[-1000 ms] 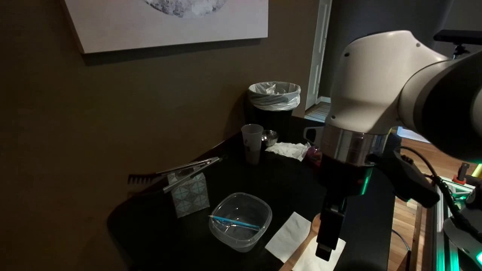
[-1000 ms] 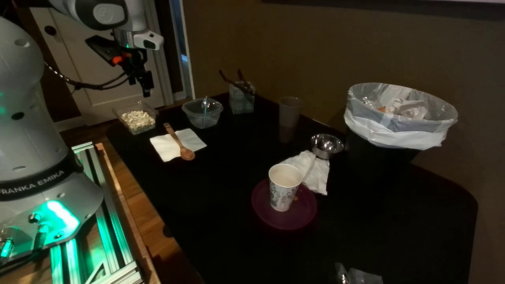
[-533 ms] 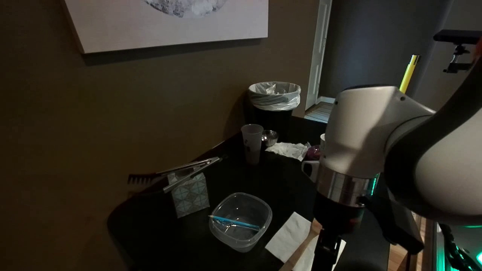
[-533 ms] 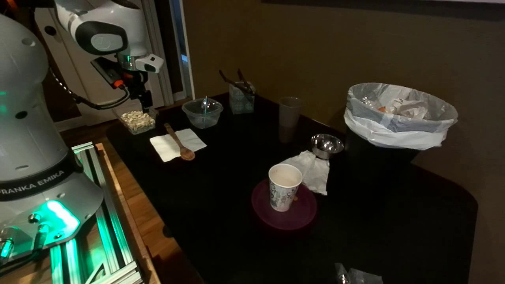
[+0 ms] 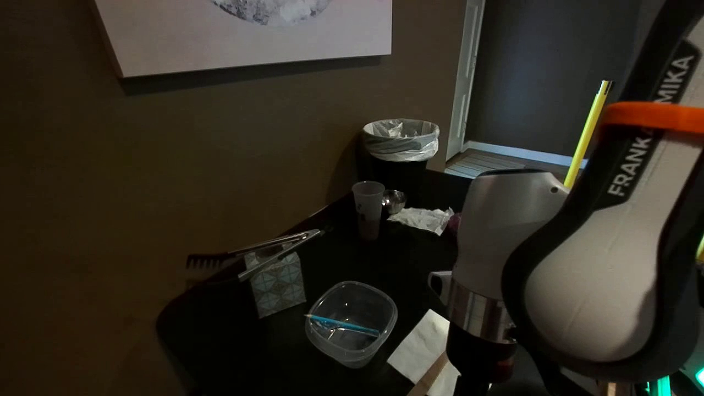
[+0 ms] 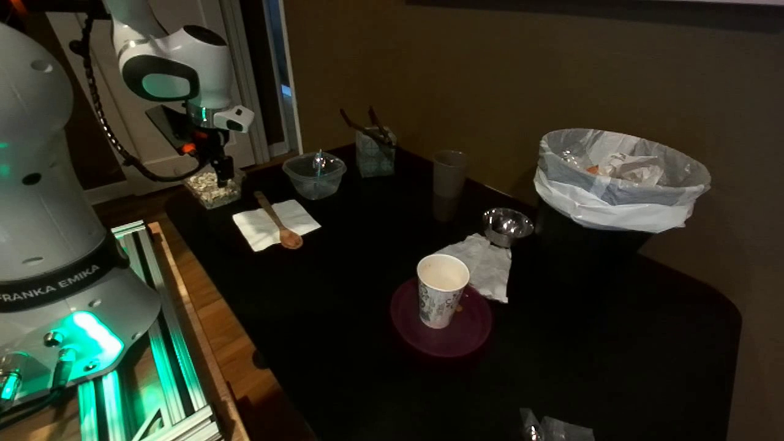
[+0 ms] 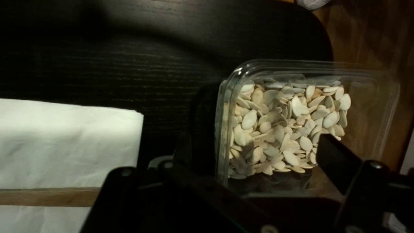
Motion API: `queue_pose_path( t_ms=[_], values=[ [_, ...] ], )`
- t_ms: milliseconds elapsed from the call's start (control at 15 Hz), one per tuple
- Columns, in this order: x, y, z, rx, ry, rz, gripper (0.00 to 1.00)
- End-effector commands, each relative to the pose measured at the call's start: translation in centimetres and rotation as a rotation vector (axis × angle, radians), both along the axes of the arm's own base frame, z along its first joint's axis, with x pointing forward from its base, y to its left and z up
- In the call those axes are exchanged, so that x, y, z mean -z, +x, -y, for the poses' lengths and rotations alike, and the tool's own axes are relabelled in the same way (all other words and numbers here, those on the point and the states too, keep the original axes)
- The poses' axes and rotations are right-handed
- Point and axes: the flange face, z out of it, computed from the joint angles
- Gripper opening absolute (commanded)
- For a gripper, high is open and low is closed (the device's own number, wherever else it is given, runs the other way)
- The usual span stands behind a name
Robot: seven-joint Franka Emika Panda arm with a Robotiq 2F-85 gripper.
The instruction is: Move the clear container from the front left to the right.
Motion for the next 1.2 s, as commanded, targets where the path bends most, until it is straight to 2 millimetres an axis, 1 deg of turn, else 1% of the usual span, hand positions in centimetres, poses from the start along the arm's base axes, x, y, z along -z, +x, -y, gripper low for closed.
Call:
queue_pose_path(
  t_ms=[0,267,333,467,533,667,800,1000,1133],
  values=[
    [2.5,1.2,-0.5,-0.027,0.017,-0.003,0.96],
    [3.9,2.6,-0.1,-0.039,0.018,0.004,0.90],
    [4.2,2.9,0.0,-0.040,0.019,0.003,0.91],
    [5.0,3.3,0.1,-0.039,0.019,-0.004,0.75],
    [5.3,3.4,0.1,-0.039,0.020,-0.007,0.57],
    [5.8,3.7,0.3,-0.040,0.020,-0.012,0.40],
    [6.1,3.9,0.4,-0.040,0.021,-0.015,0.26],
    [5.9,3.8,0.8,-0.056,0.019,-0.024,0.02],
    [5.1,3.5,1.0,-0.074,0.018,-0.025,0.00]
  ],
)
